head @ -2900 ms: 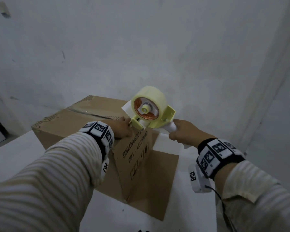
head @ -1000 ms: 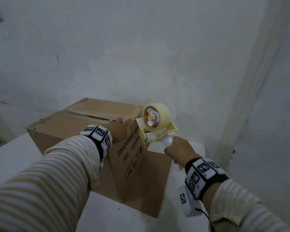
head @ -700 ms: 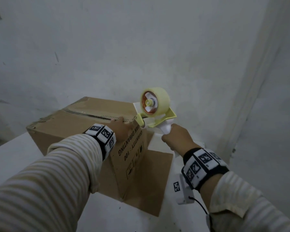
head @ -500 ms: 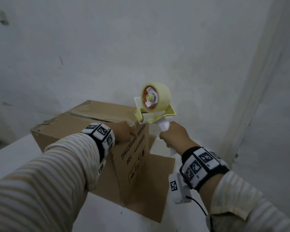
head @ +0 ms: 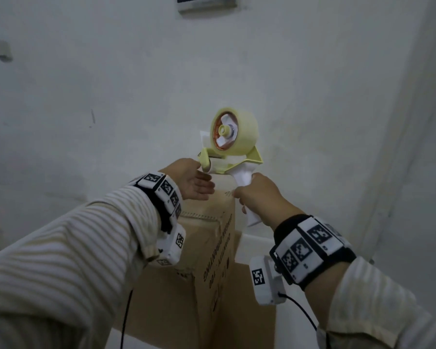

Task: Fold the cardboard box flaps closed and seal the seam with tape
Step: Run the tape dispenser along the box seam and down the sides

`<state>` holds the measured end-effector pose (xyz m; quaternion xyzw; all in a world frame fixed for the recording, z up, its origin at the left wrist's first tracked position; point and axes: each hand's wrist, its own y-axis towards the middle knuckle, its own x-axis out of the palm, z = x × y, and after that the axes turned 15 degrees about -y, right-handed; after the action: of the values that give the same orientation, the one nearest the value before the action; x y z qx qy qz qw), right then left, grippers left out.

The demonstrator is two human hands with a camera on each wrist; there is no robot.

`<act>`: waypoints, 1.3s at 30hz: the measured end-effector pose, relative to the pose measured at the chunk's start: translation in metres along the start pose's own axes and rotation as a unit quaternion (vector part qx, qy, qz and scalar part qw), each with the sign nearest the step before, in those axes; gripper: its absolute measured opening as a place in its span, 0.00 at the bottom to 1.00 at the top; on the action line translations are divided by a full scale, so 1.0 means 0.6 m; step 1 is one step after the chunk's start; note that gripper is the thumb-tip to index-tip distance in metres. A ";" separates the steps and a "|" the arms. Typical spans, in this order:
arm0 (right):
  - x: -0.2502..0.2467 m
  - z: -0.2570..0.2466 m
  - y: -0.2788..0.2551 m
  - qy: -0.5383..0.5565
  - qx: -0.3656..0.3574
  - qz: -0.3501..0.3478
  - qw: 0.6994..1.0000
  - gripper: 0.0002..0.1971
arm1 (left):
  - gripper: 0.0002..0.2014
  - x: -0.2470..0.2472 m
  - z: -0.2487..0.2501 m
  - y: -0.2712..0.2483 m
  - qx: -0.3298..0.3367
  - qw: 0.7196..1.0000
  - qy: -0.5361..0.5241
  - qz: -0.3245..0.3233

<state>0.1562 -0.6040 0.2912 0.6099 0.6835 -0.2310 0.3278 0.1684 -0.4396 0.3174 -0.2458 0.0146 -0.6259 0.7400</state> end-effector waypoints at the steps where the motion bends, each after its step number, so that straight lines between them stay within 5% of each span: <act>1: 0.005 -0.008 0.007 0.001 0.005 0.007 1.000 0.18 | 0.20 -0.003 0.007 0.014 0.009 1.000 -0.015 -0.011; 9: 0.058 -0.079 0.046 -0.004 0.070 0.059 0.996 0.11 | 0.18 -0.060 0.063 0.119 0.002 0.994 -0.070 -0.082; 11: 0.071 -0.096 0.052 -0.012 0.093 0.070 0.993 0.05 | 0.17 -0.078 0.077 0.147 -0.014 0.993 -0.048 -0.106; 22: 0.075 -0.132 0.029 -0.043 0.219 0.121 0.967 0.12 | 0.16 -0.062 0.093 0.215 -0.093 0.946 0.183 -0.252; 29: 0.068 -0.145 0.016 -0.057 0.253 0.142 0.955 0.14 | 0.14 -0.039 0.090 0.227 -0.110 0.935 0.188 -0.281; 35: 0.065 -0.148 0.010 -0.053 0.263 0.145 0.953 0.12 | 0.22 -0.031 0.081 0.238 -0.118 0.944 0.114 -0.286; 39: 0.066 -0.147 0.005 -0.043 0.268 0.150 0.951 0.11 | 0.15 -0.034 0.084 0.240 -0.116 0.931 0.170 -0.303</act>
<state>0.1428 -0.5136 0.3226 0.7603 0.4820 -0.3801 0.2125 0.3127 -0.3892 0.3007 -0.2131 0.1374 -0.8465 0.4681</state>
